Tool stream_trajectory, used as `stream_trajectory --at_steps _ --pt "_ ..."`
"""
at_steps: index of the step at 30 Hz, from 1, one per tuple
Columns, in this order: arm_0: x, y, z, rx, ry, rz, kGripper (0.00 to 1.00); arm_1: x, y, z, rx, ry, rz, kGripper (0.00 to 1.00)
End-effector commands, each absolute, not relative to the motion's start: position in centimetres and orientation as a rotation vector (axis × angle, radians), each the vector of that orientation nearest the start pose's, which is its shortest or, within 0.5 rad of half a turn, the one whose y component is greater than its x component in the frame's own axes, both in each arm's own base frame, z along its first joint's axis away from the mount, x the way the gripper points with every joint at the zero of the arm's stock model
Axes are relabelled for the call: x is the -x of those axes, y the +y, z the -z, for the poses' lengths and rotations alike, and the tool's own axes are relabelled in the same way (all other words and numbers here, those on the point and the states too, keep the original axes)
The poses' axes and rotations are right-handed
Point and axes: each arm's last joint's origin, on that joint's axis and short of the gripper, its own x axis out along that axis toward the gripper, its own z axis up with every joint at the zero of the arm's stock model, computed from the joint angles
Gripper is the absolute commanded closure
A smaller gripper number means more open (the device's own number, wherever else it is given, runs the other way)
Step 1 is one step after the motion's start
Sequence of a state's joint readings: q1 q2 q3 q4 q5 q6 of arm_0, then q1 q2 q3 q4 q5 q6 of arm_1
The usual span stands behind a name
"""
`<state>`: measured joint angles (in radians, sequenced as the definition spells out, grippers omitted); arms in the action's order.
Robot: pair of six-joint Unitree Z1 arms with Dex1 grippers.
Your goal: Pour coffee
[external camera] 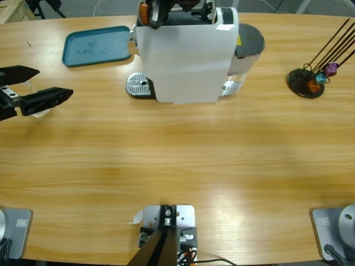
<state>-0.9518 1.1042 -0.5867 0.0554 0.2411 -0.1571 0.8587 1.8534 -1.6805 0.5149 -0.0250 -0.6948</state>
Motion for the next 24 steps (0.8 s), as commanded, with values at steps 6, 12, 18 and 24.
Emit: stream_trajectory --at_steps 6,12,18,24 --pt "-9.9 -12.0 -28.0 -0.190 0.567 0.637 0.000 -29.4 32.3 -35.1 0.994 0.436 -0.971 1.000" --pt "-10.0 -12.2 -27.8 -0.186 0.565 0.637 0.000 -29.3 31.8 -35.2 1.011 0.456 -0.947 1.000" --pt "-10.0 -12.2 -27.8 -0.185 0.566 0.638 0.000 -29.0 31.4 -35.9 1.009 0.442 -0.934 1.000" --pt "-10.1 -12.2 -27.9 -0.181 0.561 0.638 0.000 -28.6 30.7 -37.4 1.019 0.411 -0.887 1.000"
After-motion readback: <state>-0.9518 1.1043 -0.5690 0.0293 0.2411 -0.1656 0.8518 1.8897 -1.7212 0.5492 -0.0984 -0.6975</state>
